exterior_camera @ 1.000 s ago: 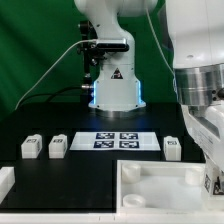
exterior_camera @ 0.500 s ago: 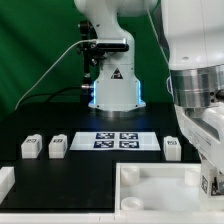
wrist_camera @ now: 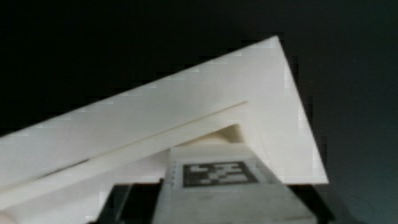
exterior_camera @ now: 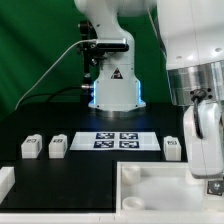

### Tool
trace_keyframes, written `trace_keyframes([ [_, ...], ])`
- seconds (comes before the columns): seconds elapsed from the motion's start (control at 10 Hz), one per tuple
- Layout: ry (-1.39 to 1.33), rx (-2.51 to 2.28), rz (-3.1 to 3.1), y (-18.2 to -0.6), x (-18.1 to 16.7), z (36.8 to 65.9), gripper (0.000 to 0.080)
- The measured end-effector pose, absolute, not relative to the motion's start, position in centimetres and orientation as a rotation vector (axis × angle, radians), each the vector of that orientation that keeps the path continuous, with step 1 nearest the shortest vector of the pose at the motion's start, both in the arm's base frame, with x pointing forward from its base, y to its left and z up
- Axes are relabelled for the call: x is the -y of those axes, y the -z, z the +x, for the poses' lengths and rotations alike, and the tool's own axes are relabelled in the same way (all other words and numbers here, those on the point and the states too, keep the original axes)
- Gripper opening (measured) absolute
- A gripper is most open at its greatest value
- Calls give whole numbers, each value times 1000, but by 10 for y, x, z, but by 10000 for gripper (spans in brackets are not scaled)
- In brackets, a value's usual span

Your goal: Assemble one leg

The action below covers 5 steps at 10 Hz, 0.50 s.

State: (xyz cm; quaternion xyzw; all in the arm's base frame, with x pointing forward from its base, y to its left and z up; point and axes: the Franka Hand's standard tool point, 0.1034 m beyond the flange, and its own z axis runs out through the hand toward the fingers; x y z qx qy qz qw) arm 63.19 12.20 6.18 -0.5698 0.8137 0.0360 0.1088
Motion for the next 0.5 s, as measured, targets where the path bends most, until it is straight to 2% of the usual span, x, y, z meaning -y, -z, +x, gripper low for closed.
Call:
trace_keyframes([
  [0.5, -99, -2368, -1705, -61, -120, 631, 292],
])
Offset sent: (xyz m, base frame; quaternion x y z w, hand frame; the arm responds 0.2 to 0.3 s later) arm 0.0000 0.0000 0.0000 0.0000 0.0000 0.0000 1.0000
